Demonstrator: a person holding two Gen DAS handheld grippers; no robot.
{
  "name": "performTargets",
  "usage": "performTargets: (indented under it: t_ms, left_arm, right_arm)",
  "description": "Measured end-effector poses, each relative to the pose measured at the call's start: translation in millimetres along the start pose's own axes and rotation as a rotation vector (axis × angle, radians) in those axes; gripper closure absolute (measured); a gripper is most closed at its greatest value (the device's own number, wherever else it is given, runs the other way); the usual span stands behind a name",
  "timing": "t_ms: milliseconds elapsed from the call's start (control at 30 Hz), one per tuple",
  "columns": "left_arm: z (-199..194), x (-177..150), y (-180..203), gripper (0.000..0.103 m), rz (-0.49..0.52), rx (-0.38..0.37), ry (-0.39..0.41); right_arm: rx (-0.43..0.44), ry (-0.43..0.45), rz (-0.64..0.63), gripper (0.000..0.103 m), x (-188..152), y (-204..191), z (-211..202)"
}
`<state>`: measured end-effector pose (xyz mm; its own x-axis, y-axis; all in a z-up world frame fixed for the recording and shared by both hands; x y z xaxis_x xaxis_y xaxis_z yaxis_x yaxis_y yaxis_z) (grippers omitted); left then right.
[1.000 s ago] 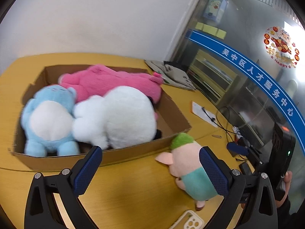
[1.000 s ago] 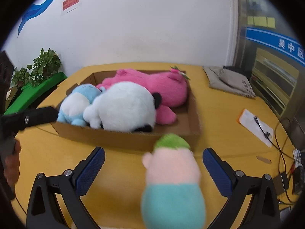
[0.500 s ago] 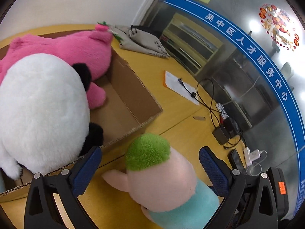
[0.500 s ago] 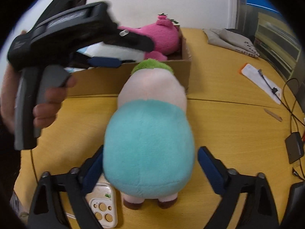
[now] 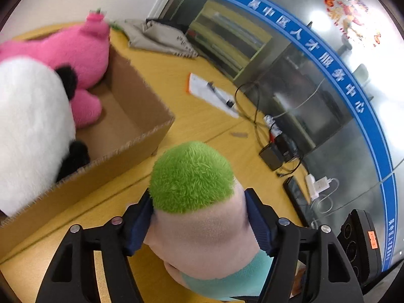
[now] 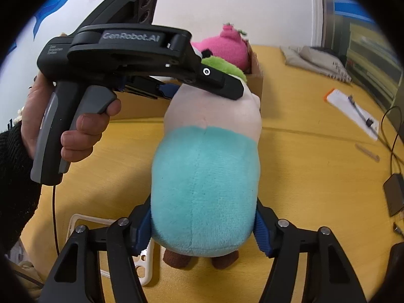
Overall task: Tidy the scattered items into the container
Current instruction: 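Close the left gripper on the pig while the right gripper closes on it, then lower the pig into the box beside the panda and open both grippers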
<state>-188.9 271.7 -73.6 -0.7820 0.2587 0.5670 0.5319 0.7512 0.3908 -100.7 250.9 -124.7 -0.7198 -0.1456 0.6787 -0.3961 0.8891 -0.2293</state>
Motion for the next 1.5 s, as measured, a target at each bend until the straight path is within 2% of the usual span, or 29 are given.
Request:
performTargets:
  t_ms: [100, 300, 367, 500, 567, 667, 733, 767, 833, 900, 1000, 1067, 1133, 1167, 1267, 1300, 1400, 1500]
  left_arm:
    - [-31, 33, 4, 0.03, 0.036, 0.019, 0.085]
    - [-72, 129, -19, 0.028, 0.098, 0.09, 0.213]
    - [-69, 155, -38, 0.027, 0.102, 0.119, 0.223]
    - [-35, 188, -82, 0.027, 0.08, 0.163, 0.189]
    - [-9, 188, -101, 0.026, 0.066, 0.18, 0.144]
    - [27, 178, -122, 0.025, 0.054, 0.209, 0.082]
    - [40, 169, -129, 0.024, 0.024, 0.176, 0.047]
    - [43, 164, -128, 0.024, 0.018, 0.172, 0.036]
    - [50, 161, -130, 0.024, 0.023, 0.218, -0.003]
    - [54, 159, -130, 0.021, 0.041, 0.258, -0.02]
    - [62, 156, -134, 0.019, 0.034, 0.277, -0.054]
    - [69, 154, -137, 0.017, 0.024, 0.284, -0.076]
    - [69, 154, -137, 0.017, 0.006, 0.287, -0.089]
    - [66, 154, -137, 0.017, 0.005, 0.294, -0.085]
    - [50, 151, -129, 0.018, 0.045, 0.314, -0.072]
    - [40, 152, -127, 0.018, 0.058, 0.321, -0.044]
    - [14, 161, -129, 0.018, 0.052, 0.377, 0.05]
    - [30, 156, -140, 0.019, 0.084, 0.482, -0.019]
  right_arm:
    - [-0.009, 0.058, -0.034, 0.039, 29, -7, -16]
    - [-0.009, 0.185, -0.142, 0.038, 126, -10, -22]
    - [0.009, 0.216, -0.152, 0.038, 160, -3, -11]
    - [0.024, 0.233, -0.16, 0.038, 196, 20, 29]
    - [0.048, 0.222, -0.128, 0.038, 199, 34, 54]
    - [0.068, 0.172, -0.085, 0.037, 186, 51, 84]
    - [0.084, 0.148, -0.053, 0.034, 176, 56, 94]
    - [0.091, 0.138, -0.037, 0.032, 172, 58, 94]
    - [0.094, 0.107, -0.005, 0.025, 168, 61, 93]
    - [0.074, 0.082, -0.017, 0.024, 167, 59, 85]
    - [0.037, 0.137, -0.091, 0.025, 176, 53, 59]
    - [0.068, 0.17, -0.072, 0.029, 187, 54, 49]
    - [0.088, 0.168, -0.047, 0.058, 196, 64, 61]
    - [0.081, 0.146, -0.043, 0.066, 195, 67, 71]
    - [0.085, 0.054, -0.043, 0.07, 179, 66, 104]
    - [0.075, 0.033, -0.05, 0.07, 171, 66, 112]
    - [0.087, 0.055, -0.009, 0.07, 163, 69, 113]
    - [0.094, 0.045, 0.018, 0.07, 161, 73, 113]
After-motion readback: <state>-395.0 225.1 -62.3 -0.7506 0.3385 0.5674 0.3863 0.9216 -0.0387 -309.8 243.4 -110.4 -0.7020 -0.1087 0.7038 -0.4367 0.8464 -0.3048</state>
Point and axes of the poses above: each gripper's, at about its wrist camera, not at the fingertips, and z roughly the way its jaws point, y to its right, x to its top, the point moved 10 cm from there along z, roughly the way its jaws point, and after that the axes turned 11 degrees about x, right-handed, at the moved point
